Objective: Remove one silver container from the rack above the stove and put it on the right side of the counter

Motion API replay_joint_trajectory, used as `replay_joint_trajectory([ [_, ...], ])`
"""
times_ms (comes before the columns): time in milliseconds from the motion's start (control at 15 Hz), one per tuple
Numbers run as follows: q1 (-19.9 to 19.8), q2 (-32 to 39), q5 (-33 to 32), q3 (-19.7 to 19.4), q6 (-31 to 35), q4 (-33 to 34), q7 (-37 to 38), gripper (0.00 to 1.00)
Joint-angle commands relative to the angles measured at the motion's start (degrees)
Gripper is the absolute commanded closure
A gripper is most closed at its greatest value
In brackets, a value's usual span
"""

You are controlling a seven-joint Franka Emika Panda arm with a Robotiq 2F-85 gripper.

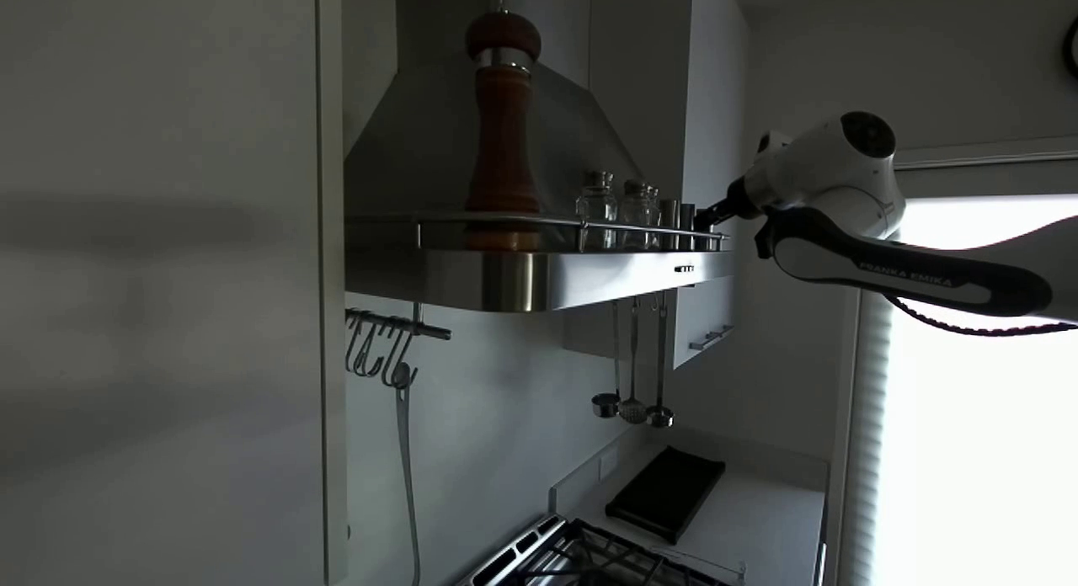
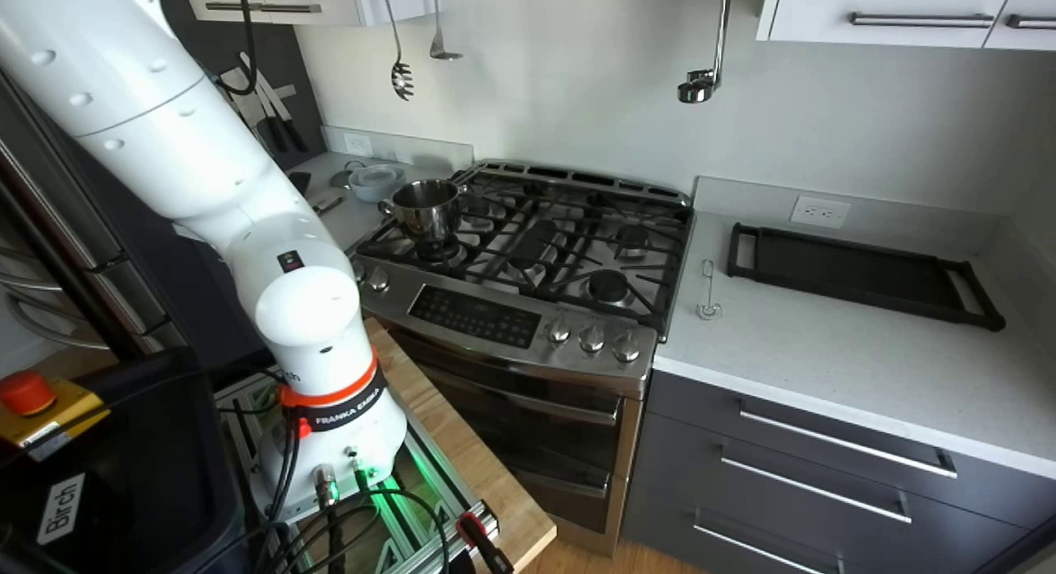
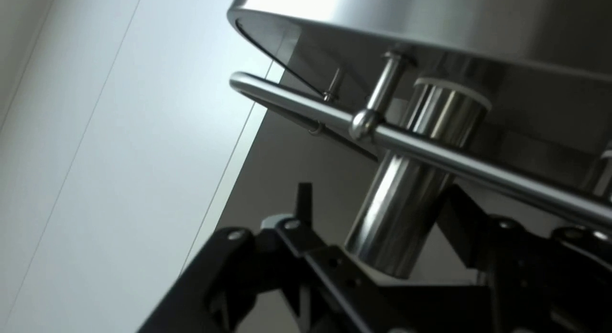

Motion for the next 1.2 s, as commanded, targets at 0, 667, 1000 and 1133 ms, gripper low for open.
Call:
replay_joint_trajectory([
  [0, -0.64, 0.09, 0.09, 0.67, -0.86, -0.18, 2.23, 0.65],
  [667, -1.50, -1.56, -2.67, 1.66, 1.33, 1.44, 4.68, 0.89],
  [1000, -3.99, -4.73, -5.99, 2.50, 4.36, 1.72, 6.67, 0.89],
  [1133, -5.86, -6.87, -7.25, 2.74, 1.52, 0.32, 7.70, 0.89],
])
